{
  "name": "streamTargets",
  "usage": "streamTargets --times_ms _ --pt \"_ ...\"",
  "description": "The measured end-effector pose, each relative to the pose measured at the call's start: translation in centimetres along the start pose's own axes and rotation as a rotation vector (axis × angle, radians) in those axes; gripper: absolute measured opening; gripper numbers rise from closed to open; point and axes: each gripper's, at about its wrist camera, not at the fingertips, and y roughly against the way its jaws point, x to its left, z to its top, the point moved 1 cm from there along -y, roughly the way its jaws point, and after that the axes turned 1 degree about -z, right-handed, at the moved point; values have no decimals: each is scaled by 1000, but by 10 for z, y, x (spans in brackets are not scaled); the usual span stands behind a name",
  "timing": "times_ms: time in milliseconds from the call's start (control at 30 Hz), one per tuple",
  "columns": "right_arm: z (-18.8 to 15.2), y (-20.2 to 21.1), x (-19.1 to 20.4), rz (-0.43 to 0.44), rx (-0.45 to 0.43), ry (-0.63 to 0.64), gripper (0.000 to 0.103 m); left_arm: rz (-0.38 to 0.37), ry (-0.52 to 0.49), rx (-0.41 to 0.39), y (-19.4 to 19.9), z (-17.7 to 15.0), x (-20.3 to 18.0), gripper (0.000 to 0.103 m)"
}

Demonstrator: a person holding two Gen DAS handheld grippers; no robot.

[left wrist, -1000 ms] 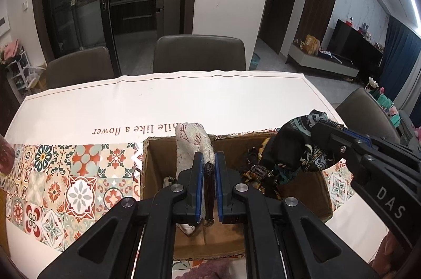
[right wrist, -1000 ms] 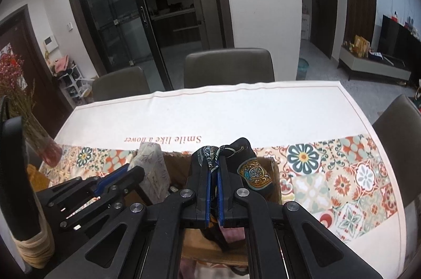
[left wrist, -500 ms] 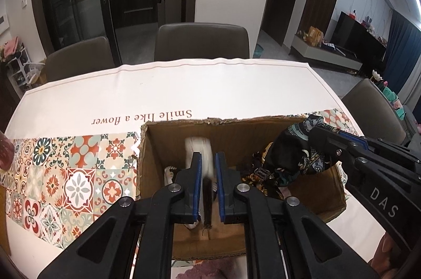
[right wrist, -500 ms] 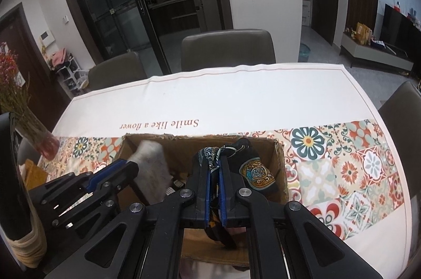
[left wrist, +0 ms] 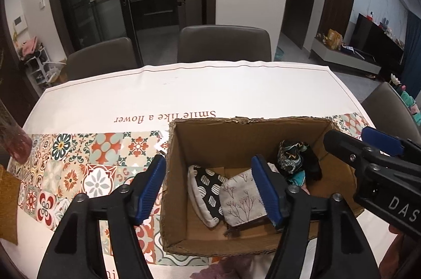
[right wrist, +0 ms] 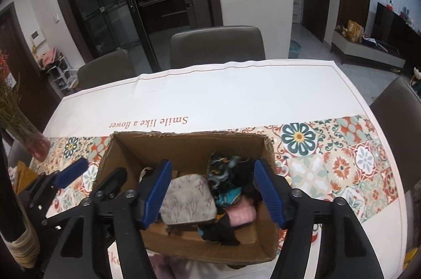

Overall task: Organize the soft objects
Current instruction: 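Open both tools to drop the pouch and scarf into the box, then move both tools back from the box toward the pink towel and white cloths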

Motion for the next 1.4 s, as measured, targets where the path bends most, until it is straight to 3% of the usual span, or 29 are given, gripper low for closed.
streamTargets --times_ms 67,367,1400 --pt "1 1 -1 -11 1 -6 73 11 9 -2 2 -1 2 76" --pt "-4 12 -5 -46 3 -22 74 43 18 -21 18 -4 5 87" --pt "-40 83 6 -22 -77 -1 74 101 29 -100 99 -37 6 90"
